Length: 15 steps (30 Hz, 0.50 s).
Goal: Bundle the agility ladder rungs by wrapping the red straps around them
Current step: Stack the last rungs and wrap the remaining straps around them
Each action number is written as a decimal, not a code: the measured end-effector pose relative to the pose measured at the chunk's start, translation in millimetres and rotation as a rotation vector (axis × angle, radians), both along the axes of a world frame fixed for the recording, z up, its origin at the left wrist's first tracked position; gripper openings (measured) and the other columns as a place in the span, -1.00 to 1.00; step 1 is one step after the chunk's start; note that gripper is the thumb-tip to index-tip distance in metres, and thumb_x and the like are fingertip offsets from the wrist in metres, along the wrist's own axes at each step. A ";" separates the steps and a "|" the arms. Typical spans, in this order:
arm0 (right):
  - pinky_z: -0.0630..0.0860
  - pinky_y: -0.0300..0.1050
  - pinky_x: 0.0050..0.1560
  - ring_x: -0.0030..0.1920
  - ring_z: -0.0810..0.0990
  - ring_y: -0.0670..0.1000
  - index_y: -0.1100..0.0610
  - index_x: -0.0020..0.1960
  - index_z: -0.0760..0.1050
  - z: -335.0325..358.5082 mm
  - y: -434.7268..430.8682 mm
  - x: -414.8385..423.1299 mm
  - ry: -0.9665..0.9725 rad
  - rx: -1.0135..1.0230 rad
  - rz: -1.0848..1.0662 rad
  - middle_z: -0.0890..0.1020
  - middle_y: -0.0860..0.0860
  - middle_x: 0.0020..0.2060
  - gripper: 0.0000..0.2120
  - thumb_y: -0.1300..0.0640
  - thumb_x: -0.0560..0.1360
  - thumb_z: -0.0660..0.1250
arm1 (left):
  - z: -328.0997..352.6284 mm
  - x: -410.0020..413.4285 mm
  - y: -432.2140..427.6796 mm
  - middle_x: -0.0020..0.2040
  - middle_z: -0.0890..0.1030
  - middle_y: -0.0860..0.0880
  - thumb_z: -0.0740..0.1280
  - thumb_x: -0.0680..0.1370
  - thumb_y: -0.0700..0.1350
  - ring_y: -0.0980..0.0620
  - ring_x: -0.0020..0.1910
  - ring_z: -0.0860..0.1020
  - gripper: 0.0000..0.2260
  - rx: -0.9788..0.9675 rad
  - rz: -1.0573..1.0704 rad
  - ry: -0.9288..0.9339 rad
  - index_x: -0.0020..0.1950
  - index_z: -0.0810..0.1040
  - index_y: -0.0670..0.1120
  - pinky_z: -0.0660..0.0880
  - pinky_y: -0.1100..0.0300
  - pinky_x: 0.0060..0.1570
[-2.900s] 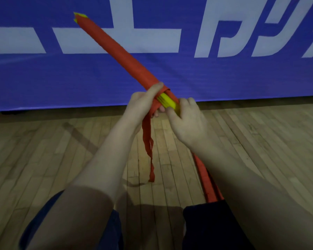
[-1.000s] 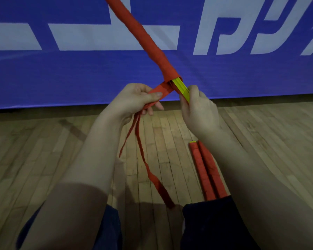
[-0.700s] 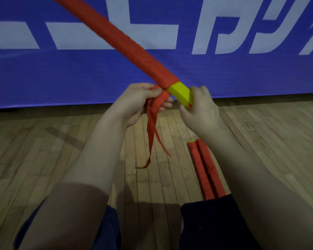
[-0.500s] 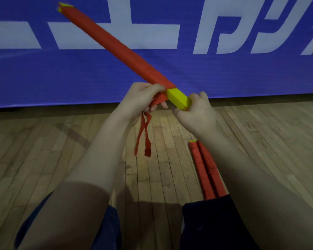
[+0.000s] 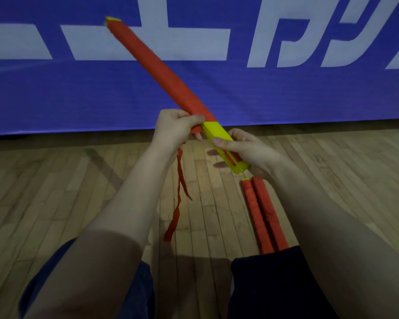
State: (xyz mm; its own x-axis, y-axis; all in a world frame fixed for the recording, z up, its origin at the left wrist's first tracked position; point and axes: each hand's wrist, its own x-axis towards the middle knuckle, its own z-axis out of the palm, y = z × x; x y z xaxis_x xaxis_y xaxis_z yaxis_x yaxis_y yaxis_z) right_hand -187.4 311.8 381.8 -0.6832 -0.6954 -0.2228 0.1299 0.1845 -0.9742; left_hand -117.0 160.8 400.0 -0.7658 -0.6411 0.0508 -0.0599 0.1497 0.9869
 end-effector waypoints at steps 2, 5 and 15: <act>0.64 0.15 -0.06 0.06 0.66 0.23 0.12 0.16 0.32 5.6 4.9 1.6 -0.062 -0.048 0.111 0.54 0.27 0.21 -0.68 0.18 0.50 0.39 | -0.4 -0.7 -1.1 -0.53 0.58 -0.05 0.43 0.46 -0.11 0.14 -0.64 0.27 -0.77 -0.012 -0.030 -0.009 -0.36 0.60 -0.19 0.21 0.33 -0.60; 0.61 0.03 -0.31 -0.12 0.69 0.23 0.07 0.09 0.25 8.9 9.6 2.4 -0.036 -0.035 0.175 0.61 0.21 0.14 -0.64 0.22 0.48 0.41 | -0.9 -0.5 -2.6 -0.46 0.63 -0.07 0.41 0.49 -0.13 0.13 -0.62 0.33 -0.78 0.038 -0.102 -0.007 -0.32 0.61 -0.21 0.25 0.31 -0.57; 0.32 -0.05 -0.26 -0.26 0.46 0.15 0.06 0.02 0.12 3.3 -5.2 15.3 1.007 0.422 -0.113 0.45 -0.02 -0.27 -0.69 0.11 0.51 0.29 | 1.7 -3.0 8.4 -0.46 0.63 -0.05 0.22 0.57 -0.25 0.10 -0.54 0.57 -0.79 0.044 -0.147 -0.057 -0.20 0.57 -0.27 0.44 0.33 -0.55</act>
